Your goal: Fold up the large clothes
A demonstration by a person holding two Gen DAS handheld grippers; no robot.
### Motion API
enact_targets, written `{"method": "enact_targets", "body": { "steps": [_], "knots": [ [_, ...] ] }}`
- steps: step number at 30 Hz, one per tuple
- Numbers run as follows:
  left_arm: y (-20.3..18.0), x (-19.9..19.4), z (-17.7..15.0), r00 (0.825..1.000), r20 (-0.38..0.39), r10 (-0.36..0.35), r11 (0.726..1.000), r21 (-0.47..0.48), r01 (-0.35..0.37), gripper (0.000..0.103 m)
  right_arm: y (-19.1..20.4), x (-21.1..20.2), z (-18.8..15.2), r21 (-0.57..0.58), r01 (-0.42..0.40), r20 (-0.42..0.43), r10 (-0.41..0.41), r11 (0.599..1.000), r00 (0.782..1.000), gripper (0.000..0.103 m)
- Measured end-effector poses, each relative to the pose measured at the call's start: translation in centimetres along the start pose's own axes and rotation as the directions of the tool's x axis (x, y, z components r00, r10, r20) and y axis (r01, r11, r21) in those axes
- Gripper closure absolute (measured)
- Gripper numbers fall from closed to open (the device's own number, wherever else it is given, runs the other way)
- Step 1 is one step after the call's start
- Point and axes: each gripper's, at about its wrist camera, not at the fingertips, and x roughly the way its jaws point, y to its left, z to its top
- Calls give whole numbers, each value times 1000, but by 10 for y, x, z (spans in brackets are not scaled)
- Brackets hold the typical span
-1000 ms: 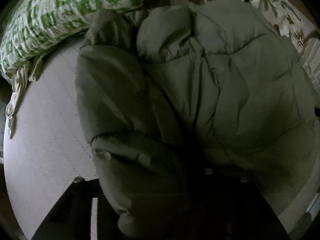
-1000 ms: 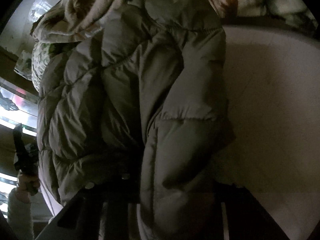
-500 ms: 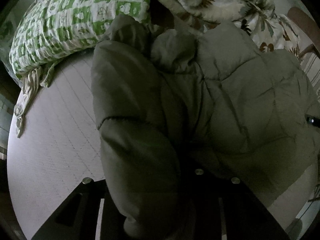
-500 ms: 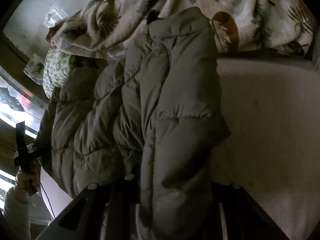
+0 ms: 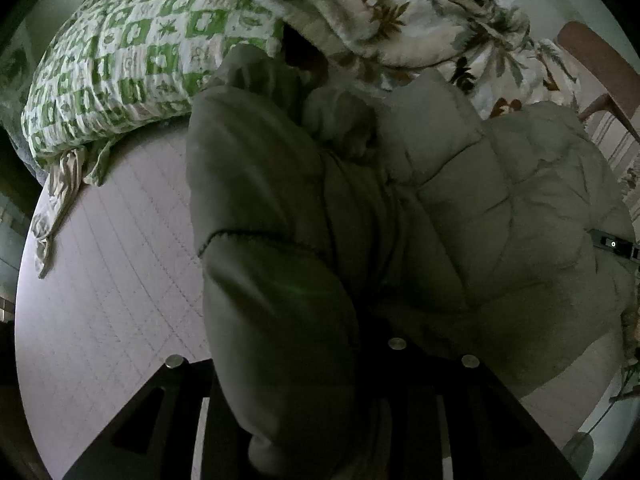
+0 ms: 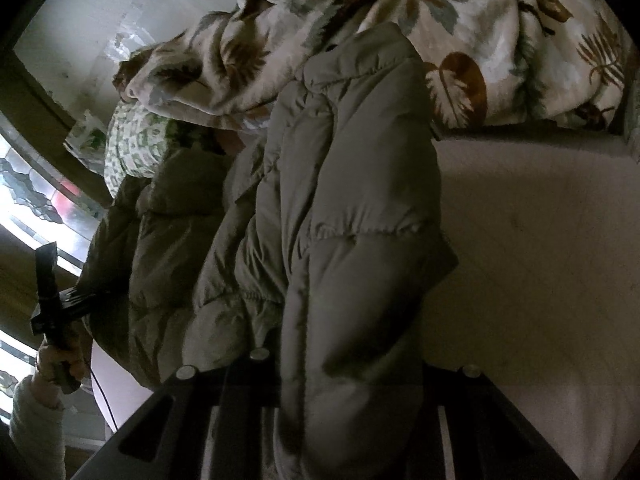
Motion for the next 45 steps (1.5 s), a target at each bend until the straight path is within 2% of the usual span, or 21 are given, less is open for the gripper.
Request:
{"method": "enact_targets", "body": {
  "steps": [10,19,24,33,39,45],
  "knots": [
    [-9,-41,-22,999,31,-35,999,15,35,75,30,-33,-14,-33,-27,22,28,999,999,78],
    [-12,-83,-69,998,58,-38,999,35,36,75,51,-79,-61,-47,-46,45,48,998,998,78],
    [-11,-95,-97,998,60,-32,999,39,30,75,58,-89,-88,-50,-50,39,52,998,998,78],
    [-1,-75,-143,999,34,0,1000,22,-1,74,55,-77,-137,-32,-46,22,47,998,999,78],
    [19,-44,-172,1000,-8,30,999,-40,-31,73,22,-61,-164,62,-43,13,42,997,999,78],
    [22,-22,-185,997,-14,80,996,-38,-81,66,-6,-33,-179,113,-1,-36,5,994,999,75]
  ]
}}
